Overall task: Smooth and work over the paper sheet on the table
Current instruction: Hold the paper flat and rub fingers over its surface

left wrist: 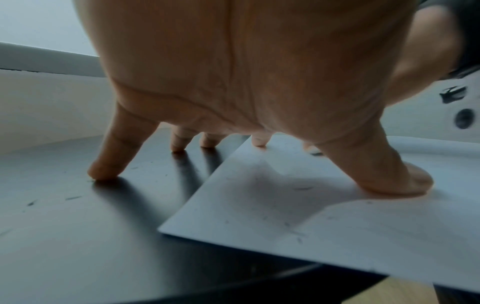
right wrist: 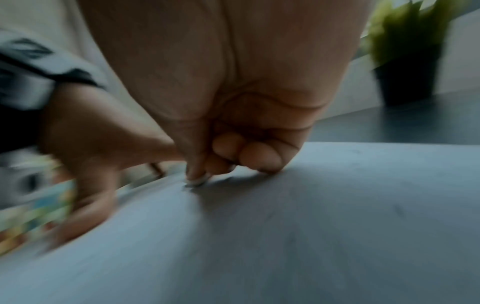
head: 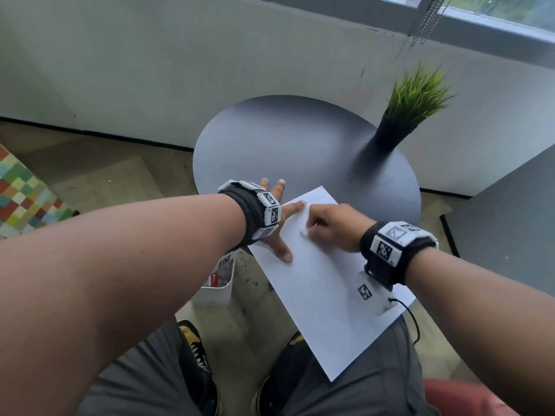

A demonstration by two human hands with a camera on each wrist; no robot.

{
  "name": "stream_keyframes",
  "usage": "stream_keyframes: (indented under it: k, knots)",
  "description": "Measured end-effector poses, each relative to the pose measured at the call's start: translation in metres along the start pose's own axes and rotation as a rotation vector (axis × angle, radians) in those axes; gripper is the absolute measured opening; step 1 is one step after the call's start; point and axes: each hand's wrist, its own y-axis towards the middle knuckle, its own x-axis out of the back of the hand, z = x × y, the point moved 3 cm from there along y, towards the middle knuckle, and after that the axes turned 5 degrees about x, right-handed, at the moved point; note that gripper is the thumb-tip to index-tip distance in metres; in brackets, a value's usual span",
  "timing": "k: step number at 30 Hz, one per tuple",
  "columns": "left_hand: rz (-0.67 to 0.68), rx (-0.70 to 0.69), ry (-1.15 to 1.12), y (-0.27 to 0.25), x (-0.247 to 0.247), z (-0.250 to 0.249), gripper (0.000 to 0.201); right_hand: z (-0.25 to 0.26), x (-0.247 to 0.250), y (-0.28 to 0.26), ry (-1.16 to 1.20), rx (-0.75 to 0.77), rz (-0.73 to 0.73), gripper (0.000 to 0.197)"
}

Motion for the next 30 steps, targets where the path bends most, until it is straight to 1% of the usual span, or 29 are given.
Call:
stream_keyframes:
  k: [2,3,4,5,7,8,9,10,11,13,14,15,16,18,19,20,21,23,25,26,28,30]
  knots:
    - [0.009,0.007,-0.003,-0.001,-0.001,0.001,0.142,-0.017,0.008,0.007,0.034,-0.188,-0.169,0.016]
    - [0.010,0.008,0.000,0.000,-0.001,0.001,0.142,-0.017,0.006,0.007,0.032,-0.235,-0.216,0.017]
    - [0.009,0.006,0.006,0.000,-0.001,0.001,0.142,-0.012,0.000,0.005,0.011,-0.218,-0.220,0.016]
    - [0.009,0.006,0.008,0.000,-0.001,0.001,0.142,-0.002,-0.010,0.003,-0.004,-0.147,-0.179,0.013]
    - [0.008,0.003,0.008,0.000,0.000,0.001,0.141,0.019,-0.025,-0.007,-0.022,0.039,-0.027,0.005]
    - [0.012,0.002,0.009,-0.001,0.001,0.000,0.141,0.022,-0.025,-0.012,-0.011,0.081,0.041,0.005]
    - [0.013,0.001,0.012,-0.001,0.001,0.000,0.140,0.018,-0.020,-0.013,0.010,0.074,0.070,0.006]
    - [0.011,0.001,0.012,-0.002,0.001,-0.001,0.140,0.009,-0.013,-0.011,0.032,0.030,0.052,0.008]
    - [0.008,0.000,0.006,-0.001,0.001,-0.001,0.140,-0.004,-0.006,-0.007,0.055,-0.048,-0.004,0.011]
    - [0.006,0.002,-0.008,-0.002,0.001,0.000,0.139,-0.025,0.005,-0.001,0.090,-0.222,-0.166,0.015]
    - [0.006,0.004,-0.008,-0.003,0.001,0.001,0.139,-0.026,0.003,0.000,0.102,-0.269,-0.218,0.015]
    - [0.005,0.004,-0.006,-0.003,0.001,0.000,0.139,-0.020,-0.003,-0.001,0.108,-0.265,-0.231,0.014]
    - [0.002,0.001,-0.004,-0.003,0.001,0.000,0.140,-0.008,-0.013,-0.002,0.102,-0.214,-0.202,0.012]
    - [-0.002,-0.004,0.000,-0.002,0.002,0.000,0.142,0.019,-0.034,-0.008,0.080,-0.057,-0.086,0.011]
    - [-0.002,-0.007,0.000,-0.002,0.002,0.001,0.143,0.025,-0.038,-0.011,0.072,-0.011,-0.042,0.010]
    - [0.000,-0.008,-0.005,-0.002,0.001,0.001,0.144,0.024,-0.034,-0.012,0.063,-0.007,-0.032,0.010]
    - [-0.001,-0.007,-0.011,-0.002,0.001,0.001,0.145,0.016,-0.027,-0.009,0.064,-0.045,-0.063,0.009]
    - [0.000,0.002,-0.011,-0.002,0.000,0.001,0.145,-0.010,-0.008,-0.004,0.110,-0.199,-0.164,0.014]
    - [0.014,0.009,-0.014,-0.003,0.002,-0.001,0.140,-0.027,0.003,-0.002,0.169,-0.323,-0.228,0.018]
    - [0.015,0.010,-0.027,-0.002,0.004,-0.001,0.134,-0.029,0.003,-0.001,0.178,-0.337,-0.227,0.019]
    - [-0.028,0.003,-0.085,0.000,0.008,-0.003,0.116,-0.023,-0.003,0.000,0.174,-0.310,-0.193,0.019]
    - [-0.108,-0.007,-0.148,0.000,0.010,-0.003,0.099,-0.014,-0.012,0.000,0.183,-0.267,-0.173,0.019]
